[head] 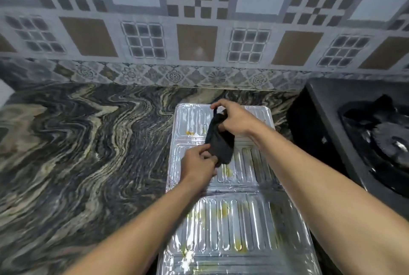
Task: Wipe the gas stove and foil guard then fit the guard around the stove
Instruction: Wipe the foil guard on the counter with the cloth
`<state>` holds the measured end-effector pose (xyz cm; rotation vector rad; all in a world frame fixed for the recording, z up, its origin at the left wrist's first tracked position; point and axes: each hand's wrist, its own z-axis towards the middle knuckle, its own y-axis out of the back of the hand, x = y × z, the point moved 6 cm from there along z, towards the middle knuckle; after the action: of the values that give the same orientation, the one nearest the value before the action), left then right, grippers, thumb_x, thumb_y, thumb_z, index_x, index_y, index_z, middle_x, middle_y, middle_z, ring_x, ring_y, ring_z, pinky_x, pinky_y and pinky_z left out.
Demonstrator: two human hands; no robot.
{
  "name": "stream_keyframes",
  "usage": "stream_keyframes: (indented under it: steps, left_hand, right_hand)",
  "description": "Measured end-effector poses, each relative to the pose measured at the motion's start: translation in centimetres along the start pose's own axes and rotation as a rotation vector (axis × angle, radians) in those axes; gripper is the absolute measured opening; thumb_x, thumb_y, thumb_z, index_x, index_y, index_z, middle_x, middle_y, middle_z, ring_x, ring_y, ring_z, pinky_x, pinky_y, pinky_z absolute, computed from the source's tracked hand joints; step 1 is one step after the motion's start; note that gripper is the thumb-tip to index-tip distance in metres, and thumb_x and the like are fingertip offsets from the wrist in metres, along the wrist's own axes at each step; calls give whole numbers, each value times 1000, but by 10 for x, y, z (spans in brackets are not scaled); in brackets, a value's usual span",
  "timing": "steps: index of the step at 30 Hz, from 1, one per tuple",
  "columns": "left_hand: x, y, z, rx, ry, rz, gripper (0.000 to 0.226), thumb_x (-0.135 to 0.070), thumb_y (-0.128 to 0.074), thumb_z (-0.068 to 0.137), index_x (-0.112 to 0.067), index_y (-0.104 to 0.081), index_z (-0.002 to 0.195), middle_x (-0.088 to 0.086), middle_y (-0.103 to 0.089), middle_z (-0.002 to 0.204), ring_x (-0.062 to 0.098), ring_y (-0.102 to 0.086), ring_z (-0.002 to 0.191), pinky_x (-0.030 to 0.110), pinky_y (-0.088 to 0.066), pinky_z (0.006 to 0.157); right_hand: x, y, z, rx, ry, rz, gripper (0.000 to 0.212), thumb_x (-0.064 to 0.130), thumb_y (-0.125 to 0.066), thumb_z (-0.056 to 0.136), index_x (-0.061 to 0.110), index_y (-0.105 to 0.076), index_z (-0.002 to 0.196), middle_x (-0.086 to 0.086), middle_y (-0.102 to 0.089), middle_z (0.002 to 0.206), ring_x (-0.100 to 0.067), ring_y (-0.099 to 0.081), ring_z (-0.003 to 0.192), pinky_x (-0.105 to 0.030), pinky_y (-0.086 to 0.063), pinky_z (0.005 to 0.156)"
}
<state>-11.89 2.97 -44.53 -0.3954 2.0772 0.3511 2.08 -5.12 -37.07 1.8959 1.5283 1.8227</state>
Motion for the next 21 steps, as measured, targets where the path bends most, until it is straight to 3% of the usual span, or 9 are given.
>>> stream_keyframes:
  steps: [3, 5, 7, 8, 10, 12, 14, 17, 21]
  left_hand:
    - [-15, 15, 8, 6, -21, 369, 26, -20, -56, 67, -22, -75, 85, 3, -74, 74, 28, -71, 68, 38, -59, 67]
    - [-46, 42, 20, -62, -239, 723, 26, -25, -50, 64, -29, -73, 76, -5, -76, 83, 23, -70, 82, 33, -57, 76]
    - [-78, 71, 38, -82, -479, 1026, 35, -29, -57, 73, -32, -71, 104, -5, -72, 110, 24, -66, 103, 33, -52, 88]
    - [-86, 82, 50, -12, -541, 1152, 50, -37, -63, 76, -29, -62, 125, -2, -62, 130, 25, -59, 119, 34, -47, 98]
    - [-85, 95, 79, 200, -525, 1388, 104, -66, -69, 69, -20, -28, 153, -3, -22, 162, 24, -27, 147, 40, -26, 117]
    - [-78, 101, 102, 330, -445, 1561, 144, -87, -65, 52, -20, 6, 157, -4, 13, 162, 20, 4, 152, 51, -5, 122]
    - [-76, 101, 116, 394, -414, 1652, 152, -93, -61, 45, -22, 19, 154, -1, 23, 161, 20, 15, 151, 55, 2, 121]
    - [-71, 96, 125, 447, -413, 1741, 152, -98, -54, 43, -24, 20, 153, -3, 26, 160, 20, 20, 149, 57, 4, 120]
    - [-74, 89, 130, 480, -422, 1769, 156, -95, -59, 40, -20, 17, 154, -4, 26, 160, 21, 21, 149, 56, 7, 120]
  right_hand:
    - [11, -13, 31, 112, 67, -209, 60, -5, -55, 80, 25, -51, 132, 0, -58, 101, -20, -58, 89, -23, -39, 61]
    - [18, -22, 45, 157, 112, -306, 63, -5, -53, 80, 25, -49, 136, 0, -58, 107, -20, -57, 98, -23, -38, 70]
    - [24, -31, 55, 158, 157, -319, 69, -6, -53, 79, 26, -45, 140, -3, -60, 118, -21, -57, 108, -24, -42, 78]
    - [25, -35, 57, 138, 178, -293, 71, -5, -54, 80, 26, -43, 143, -4, -60, 127, -22, -56, 116, -25, -44, 88]
    - [26, -39, 56, 10, 254, -262, 70, 1, -61, 83, 23, -39, 146, -5, -51, 143, -22, -46, 132, -30, -37, 107]
    - [24, -45, 44, -146, 347, -294, 62, 16, -65, 89, 20, -39, 145, -5, -42, 150, -24, -33, 139, -33, -27, 114]
    - [15, -63, 31, -159, 353, -371, 56, 31, -57, 95, 19, -34, 146, -7, -30, 157, -24, -19, 146, -41, -17, 118]
    - [-6, -93, 17, -85, 280, -460, 56, 37, -37, 103, 18, -20, 153, -9, -15, 163, -26, -4, 151, -50, -8, 121]
    - [-7, -104, 7, -97, 330, -452, 56, 30, -32, 106, 15, -13, 156, -7, -16, 163, -22, -5, 151, -42, -5, 122]
